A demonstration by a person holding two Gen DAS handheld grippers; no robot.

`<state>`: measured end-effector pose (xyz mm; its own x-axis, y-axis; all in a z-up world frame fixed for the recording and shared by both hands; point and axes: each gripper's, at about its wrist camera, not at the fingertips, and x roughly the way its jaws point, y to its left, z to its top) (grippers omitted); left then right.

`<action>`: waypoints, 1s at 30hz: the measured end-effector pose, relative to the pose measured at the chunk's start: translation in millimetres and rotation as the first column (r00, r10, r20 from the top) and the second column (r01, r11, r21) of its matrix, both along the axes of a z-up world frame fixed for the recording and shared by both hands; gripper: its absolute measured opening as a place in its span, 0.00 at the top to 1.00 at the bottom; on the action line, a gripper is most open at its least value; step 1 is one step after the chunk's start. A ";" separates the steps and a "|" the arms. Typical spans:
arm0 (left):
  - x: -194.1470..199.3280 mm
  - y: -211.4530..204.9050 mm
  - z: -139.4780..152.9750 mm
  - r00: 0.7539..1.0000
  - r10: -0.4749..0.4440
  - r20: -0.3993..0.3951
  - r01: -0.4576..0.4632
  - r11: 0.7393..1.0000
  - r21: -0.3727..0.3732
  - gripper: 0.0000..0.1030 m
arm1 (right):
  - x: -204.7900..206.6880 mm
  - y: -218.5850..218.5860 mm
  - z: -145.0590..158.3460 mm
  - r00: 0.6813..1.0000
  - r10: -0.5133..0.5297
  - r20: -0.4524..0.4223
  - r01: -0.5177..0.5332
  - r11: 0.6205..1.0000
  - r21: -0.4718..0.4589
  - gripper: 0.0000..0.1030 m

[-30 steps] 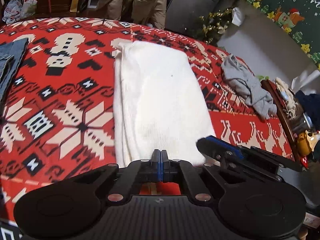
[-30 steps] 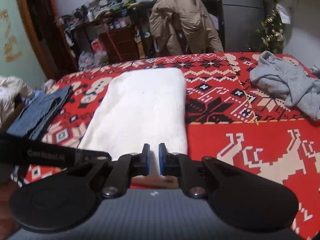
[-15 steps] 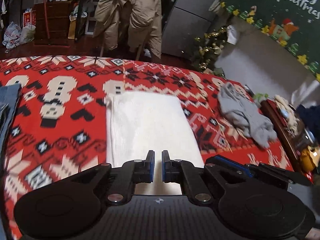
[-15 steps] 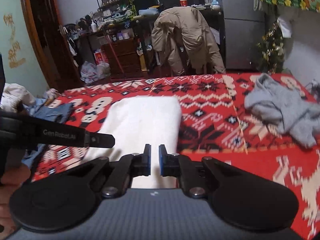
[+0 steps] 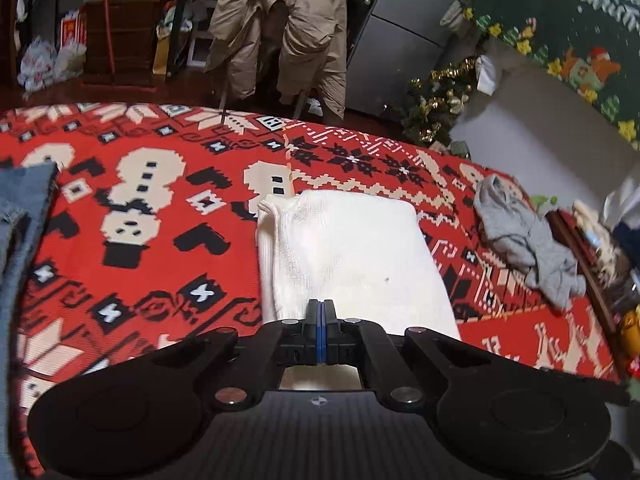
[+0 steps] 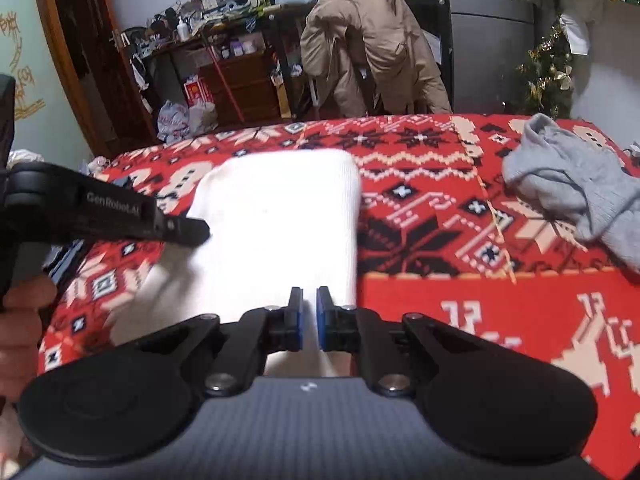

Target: Fold clothes

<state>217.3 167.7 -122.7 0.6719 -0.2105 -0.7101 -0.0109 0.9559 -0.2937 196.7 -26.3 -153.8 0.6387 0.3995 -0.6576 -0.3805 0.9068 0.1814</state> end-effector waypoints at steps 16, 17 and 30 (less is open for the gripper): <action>69.0 25.9 -15.1 0.998 0.068 0.016 -0.065 0.986 -0.151 0.97 | 93.4 66.0 13.7 0.990 0.094 0.101 -0.091 0.995 -0.041 0.93; 69.0 26.0 -15.6 0.998 0.068 0.017 -0.065 0.987 -0.149 0.97 | 98.3 71.3 9.6 0.990 0.101 0.096 -0.096 0.994 -0.057 0.94; 58.1 32.5 -8.1 0.996 0.082 0.025 -0.077 0.983 -0.167 0.97 | 105.7 -1.6 13.6 0.994 -0.085 0.069 0.084 0.996 0.024 0.95</action>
